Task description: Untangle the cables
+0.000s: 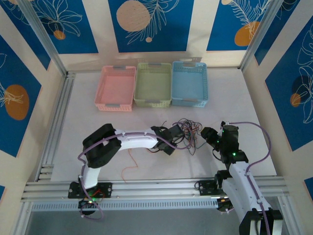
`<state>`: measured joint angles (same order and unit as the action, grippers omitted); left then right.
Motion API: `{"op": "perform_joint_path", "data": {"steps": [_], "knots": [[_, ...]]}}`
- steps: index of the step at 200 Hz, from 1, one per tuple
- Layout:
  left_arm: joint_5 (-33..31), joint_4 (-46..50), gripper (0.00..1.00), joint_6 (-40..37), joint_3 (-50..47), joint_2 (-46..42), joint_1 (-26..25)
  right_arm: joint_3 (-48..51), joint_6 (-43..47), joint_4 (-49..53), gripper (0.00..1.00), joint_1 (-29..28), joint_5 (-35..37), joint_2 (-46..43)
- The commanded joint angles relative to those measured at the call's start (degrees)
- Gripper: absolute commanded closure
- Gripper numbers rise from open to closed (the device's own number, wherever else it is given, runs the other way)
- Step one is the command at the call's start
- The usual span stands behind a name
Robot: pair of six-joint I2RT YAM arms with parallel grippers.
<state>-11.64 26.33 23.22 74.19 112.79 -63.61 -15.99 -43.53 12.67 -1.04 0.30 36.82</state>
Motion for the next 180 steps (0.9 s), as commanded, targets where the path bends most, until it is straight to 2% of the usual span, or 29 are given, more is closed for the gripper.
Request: {"op": "perform_joint_path", "data": {"steps": [1, 22, 65, 103, 140, 160, 180], "knots": [[-0.6, 1.0, 0.61, 1.3, -1.5, 0.5, 0.2, 0.2, 0.0, -0.4, 0.51, -0.4, 0.9, -0.4], [-0.4, 0.6, 0.7, 1.6, -2.9, -0.3, 0.2, 0.3, 0.0, -0.4, 0.51, -0.4, 1.0, -0.4], [-0.6, 0.3, 1.0, 0.9, -3.4, -3.9, 0.2, 0.3, 0.0, -0.4, 0.51, -0.4, 1.3, -0.4], [1.0, -0.1, 1.0, -2.1, -1.5, -10.3, 0.5, 0.2, 0.0, -0.4, 0.51, -0.5, 1.3, -0.3], [6.5, 3.4, 1.0, -4.9, 3.8, -21.9, 3.7, 0.3, 0.0, -0.4, 0.51, -0.6, 1.5, -0.3], [8.5, 7.4, 1.0, -6.4, 10.2, -28.1, 7.6, 0.3, 0.1, -0.5, 0.51, -0.7, 1.5, -0.3], [10.3, 12.7, 1.0, -8.8, 20.9, -31.2, 10.8, 0.3, 0.0, -0.5, 0.51, -0.7, 1.6, -0.3]]}}
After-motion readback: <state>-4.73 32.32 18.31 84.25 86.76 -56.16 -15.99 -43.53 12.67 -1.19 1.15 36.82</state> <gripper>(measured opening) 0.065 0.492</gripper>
